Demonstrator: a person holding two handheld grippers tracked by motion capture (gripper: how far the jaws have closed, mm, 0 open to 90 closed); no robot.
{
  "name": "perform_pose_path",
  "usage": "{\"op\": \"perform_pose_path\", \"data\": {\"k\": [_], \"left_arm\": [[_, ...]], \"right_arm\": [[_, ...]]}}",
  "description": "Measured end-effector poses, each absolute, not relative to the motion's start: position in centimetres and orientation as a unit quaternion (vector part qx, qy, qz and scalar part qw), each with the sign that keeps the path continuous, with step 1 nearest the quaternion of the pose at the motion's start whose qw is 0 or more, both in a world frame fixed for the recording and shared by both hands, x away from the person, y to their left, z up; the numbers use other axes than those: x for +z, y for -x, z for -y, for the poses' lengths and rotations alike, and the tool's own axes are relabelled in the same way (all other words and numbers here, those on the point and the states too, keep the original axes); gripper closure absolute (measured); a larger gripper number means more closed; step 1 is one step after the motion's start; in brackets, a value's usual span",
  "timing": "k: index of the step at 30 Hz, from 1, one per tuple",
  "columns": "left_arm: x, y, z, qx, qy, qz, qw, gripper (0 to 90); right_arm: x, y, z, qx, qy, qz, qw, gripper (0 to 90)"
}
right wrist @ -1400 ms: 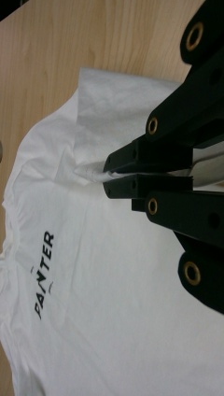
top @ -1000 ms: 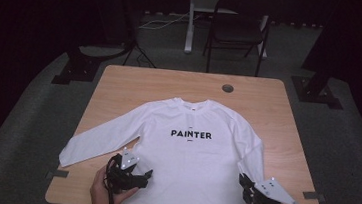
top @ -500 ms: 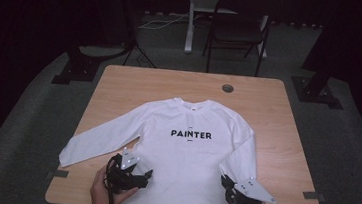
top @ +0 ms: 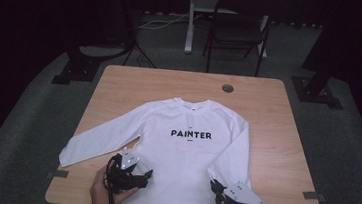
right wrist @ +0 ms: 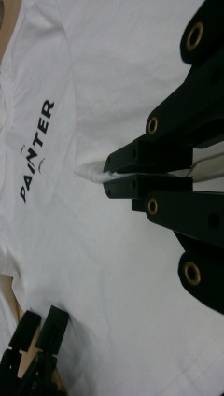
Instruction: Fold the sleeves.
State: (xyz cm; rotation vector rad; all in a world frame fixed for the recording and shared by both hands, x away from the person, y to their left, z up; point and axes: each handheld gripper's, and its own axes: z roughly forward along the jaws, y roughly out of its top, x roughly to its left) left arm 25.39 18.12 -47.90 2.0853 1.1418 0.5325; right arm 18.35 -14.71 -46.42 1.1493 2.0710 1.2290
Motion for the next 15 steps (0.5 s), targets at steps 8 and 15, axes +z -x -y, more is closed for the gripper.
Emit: {"op": "perform_pose_path", "data": {"k": [8,15], "left_arm": [[-47.9,-25.4,-18.1,0.205,-0.804,-0.439,0.345,25.4],[-47.9,-25.4,-18.1,0.205,-0.804,-0.439,0.345,25.4]], "right_arm": [[-46.7,-17.9,13.7,0.451,-0.395,-0.770,0.218,87.0],[-47.1,-17.7,12.7,0.448,-0.369,-0.789,0.204,87.0]]}}
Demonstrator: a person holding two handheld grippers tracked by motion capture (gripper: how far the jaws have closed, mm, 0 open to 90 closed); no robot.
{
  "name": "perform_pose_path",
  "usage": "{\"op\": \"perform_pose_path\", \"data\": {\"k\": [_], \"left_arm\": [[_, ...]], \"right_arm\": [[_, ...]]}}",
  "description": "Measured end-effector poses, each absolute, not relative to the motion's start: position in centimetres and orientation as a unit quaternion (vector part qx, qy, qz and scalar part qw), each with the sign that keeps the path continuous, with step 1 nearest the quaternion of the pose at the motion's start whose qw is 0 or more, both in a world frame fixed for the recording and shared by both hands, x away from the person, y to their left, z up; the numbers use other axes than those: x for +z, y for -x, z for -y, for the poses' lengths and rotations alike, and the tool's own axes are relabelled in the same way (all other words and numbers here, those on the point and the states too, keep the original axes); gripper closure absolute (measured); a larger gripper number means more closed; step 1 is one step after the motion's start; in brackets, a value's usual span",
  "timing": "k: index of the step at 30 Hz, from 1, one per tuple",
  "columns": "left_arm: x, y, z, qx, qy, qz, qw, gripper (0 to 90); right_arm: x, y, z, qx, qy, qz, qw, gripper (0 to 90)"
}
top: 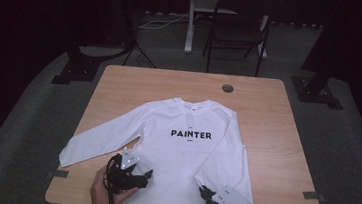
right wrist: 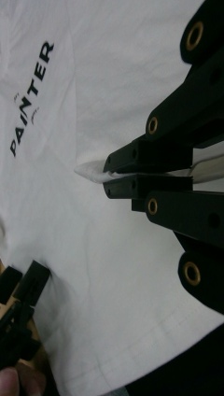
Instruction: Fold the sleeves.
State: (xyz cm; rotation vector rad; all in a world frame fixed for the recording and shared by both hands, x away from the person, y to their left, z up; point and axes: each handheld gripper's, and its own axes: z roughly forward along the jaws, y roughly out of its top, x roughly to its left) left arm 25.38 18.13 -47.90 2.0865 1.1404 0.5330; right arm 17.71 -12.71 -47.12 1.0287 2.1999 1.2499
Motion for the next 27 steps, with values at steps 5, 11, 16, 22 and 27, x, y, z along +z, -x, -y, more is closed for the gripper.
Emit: {"op": "perform_pose_path", "data": {"k": [5,11,16,22,27], "left_arm": [[-47.9,-25.4,-18.1,0.205,-0.804,-0.439,0.346,25.4],[-47.9,-25.4,-18.1,0.205,-0.804,-0.439,0.345,25.4],[-47.9,-25.4,-18.1,0.205,-0.804,-0.439,0.345,25.4],[-47.9,-25.4,-18.1,0.205,-0.804,-0.439,0.345,25.4],[-47.9,-25.4,-18.1,0.205,-0.803,-0.439,0.346,25.4]], "right_arm": [[-47.5,-17.8,12.4,0.442,-0.370,-0.793,0.198,86.9],[-47.8,-17.8,12.1,0.434,-0.368,-0.800,0.190,86.7],[-48.1,-17.9,11.9,0.425,-0.369,-0.806,0.183,86.5],[-48.3,-18.0,12.0,0.424,-0.372,-0.806,0.177,85.9],[-48.5,-17.8,11.8,0.422,-0.369,-0.810,0.173,85.4]]}}
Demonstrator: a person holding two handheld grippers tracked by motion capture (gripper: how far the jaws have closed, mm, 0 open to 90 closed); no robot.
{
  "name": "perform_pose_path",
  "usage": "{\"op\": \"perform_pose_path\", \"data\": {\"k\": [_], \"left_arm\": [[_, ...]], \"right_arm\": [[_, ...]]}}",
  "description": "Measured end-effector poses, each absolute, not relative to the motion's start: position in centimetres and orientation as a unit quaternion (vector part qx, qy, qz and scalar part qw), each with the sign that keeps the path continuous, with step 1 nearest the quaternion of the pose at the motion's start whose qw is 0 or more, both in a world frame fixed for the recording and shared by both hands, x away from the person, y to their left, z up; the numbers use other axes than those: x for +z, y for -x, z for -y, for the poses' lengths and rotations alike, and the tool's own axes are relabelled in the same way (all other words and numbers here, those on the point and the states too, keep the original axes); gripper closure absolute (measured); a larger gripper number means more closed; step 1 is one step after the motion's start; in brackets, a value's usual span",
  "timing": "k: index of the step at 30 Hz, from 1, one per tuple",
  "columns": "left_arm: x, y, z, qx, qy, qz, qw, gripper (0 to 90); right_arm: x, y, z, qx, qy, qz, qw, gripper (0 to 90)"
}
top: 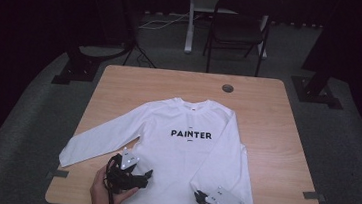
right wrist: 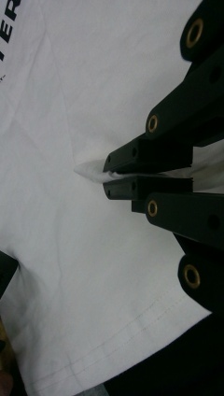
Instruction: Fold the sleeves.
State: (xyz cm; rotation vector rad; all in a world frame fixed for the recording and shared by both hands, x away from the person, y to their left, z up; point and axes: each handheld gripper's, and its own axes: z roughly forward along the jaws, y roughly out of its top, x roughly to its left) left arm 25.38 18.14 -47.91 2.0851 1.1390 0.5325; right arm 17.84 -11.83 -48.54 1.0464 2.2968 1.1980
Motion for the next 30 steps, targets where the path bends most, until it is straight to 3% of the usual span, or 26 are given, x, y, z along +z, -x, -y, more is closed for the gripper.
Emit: {"op": "perform_pose_path", "data": {"k": [8,16,19,28,30], "left_arm": [[-47.9,-25.4,-18.1,0.205,-0.803,-0.439,0.347,25.4],[-47.9,-25.4,-18.1,0.205,-0.803,-0.438,0.347,25.4],[-47.9,-25.4,-18.1,0.205,-0.804,-0.439,0.346,25.4],[-47.9,-25.4,-18.1,0.205,-0.804,-0.438,0.347,25.4],[-47.9,-25.4,-18.1,0.205,-0.804,-0.438,0.346,25.4]], "right_arm": [[-48.8,-17.8,11.9,0.421,-0.373,-0.811,0.159,82.7],[-48.9,-17.8,12.1,0.437,-0.372,-0.808,0.131,74.9],[-48.8,-17.5,12.2,0.452,-0.363,-0.807,0.114,68.1],[-48.5,-16.9,12.4,0.465,-0.356,-0.804,0.104,64.1],[-48.2,-17.4,13.0,0.475,-0.369,-0.791,0.114,58.2]]}}
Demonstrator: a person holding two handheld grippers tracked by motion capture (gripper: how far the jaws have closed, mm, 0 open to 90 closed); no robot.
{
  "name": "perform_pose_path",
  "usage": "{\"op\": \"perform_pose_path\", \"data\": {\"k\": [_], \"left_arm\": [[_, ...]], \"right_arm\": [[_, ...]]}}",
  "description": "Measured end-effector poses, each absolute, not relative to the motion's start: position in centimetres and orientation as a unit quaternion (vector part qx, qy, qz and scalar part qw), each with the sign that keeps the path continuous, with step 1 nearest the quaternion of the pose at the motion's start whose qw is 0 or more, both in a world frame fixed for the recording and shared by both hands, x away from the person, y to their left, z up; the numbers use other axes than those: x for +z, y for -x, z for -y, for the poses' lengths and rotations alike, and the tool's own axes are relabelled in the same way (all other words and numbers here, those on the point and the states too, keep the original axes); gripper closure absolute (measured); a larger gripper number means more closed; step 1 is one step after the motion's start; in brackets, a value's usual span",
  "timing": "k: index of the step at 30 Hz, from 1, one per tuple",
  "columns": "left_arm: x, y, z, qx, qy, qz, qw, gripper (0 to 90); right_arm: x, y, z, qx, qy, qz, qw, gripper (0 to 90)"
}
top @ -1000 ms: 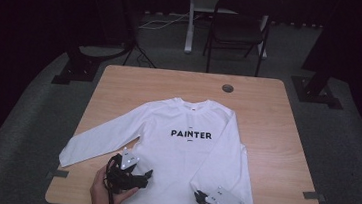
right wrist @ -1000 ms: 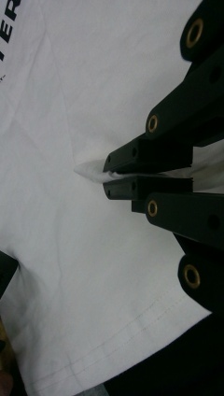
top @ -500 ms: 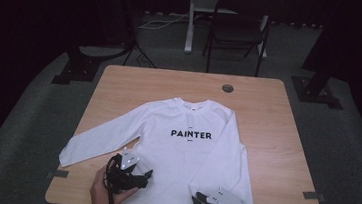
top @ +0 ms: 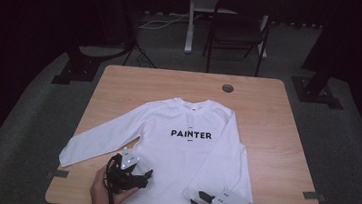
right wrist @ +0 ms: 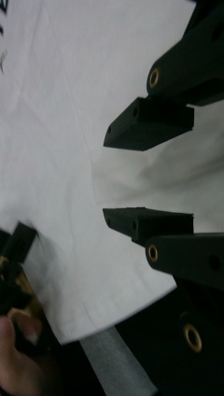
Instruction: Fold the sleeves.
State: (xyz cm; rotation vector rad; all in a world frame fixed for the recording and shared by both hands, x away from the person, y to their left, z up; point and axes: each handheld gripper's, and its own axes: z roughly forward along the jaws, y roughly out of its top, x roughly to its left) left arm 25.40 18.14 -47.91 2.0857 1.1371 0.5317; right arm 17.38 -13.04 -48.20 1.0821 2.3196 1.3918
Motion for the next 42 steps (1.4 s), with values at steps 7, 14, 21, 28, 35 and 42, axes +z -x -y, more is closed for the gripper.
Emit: {"op": "perform_pose_path", "data": {"k": [7,14,21,28,35,42], "left_arm": [[-47.9,-25.4,-18.2,0.205,-0.805,-0.436,0.345,25.4],[-47.9,-25.4,-18.2,0.205,-0.804,-0.438,0.347,25.4],[-47.9,-25.4,-18.2,0.205,-0.804,-0.437,0.347,25.4],[-47.9,-25.4,-18.2,0.205,-0.804,-0.437,0.347,25.4],[-47.9,-25.4,-18.2,0.205,-0.804,-0.437,0.347,25.4],[-47.9,-25.4,-18.2,0.205,-0.805,-0.437,0.347,25.4]], "right_arm": [[-48.9,-18.2,14.0,0.441,-0.409,-0.787,0.136,53.3],[-48.9,-17.8,13.6,0.417,-0.393,-0.803,0.166,51.1],[-48.9,-17.5,14.3,0.413,-0.390,-0.806,0.168,51.5],[-48.9,-17.2,14.9,0.410,-0.393,-0.805,0.171,51.6],[-48.8,-17.1,14.9,0.410,-0.390,-0.807,0.172,50.2],[-48.9,-17.0,14.9,0.408,-0.388,-0.808,0.174,50.0]]}}
